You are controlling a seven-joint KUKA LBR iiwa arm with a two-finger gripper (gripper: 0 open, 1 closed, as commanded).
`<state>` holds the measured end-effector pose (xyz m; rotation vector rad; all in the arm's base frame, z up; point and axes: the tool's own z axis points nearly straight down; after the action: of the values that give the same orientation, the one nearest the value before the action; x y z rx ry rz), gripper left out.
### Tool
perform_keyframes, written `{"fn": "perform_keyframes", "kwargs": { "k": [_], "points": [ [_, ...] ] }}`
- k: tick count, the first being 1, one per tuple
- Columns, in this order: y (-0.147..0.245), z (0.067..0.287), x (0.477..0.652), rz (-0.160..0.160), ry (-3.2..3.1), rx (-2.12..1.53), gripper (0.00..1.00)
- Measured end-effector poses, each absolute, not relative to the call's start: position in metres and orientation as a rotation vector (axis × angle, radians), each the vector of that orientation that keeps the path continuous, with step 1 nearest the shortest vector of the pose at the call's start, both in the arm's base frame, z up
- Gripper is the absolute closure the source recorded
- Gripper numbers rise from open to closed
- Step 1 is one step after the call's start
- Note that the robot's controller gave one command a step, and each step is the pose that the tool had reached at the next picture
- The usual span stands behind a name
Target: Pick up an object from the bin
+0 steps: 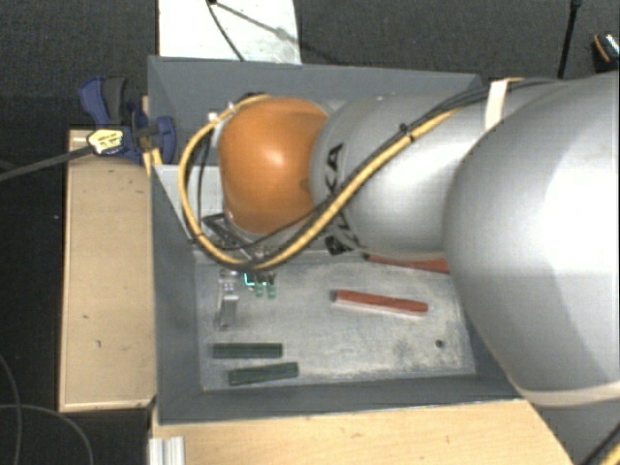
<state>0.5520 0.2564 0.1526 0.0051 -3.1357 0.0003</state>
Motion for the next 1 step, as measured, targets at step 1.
{"fn": "perform_keyframes", "kwargs": {
  "k": [1],
  "points": [
    [0.2027, 0.0664, 0.5055, 0.004, -3.134, -0.053, 0.00]
  ]
}}
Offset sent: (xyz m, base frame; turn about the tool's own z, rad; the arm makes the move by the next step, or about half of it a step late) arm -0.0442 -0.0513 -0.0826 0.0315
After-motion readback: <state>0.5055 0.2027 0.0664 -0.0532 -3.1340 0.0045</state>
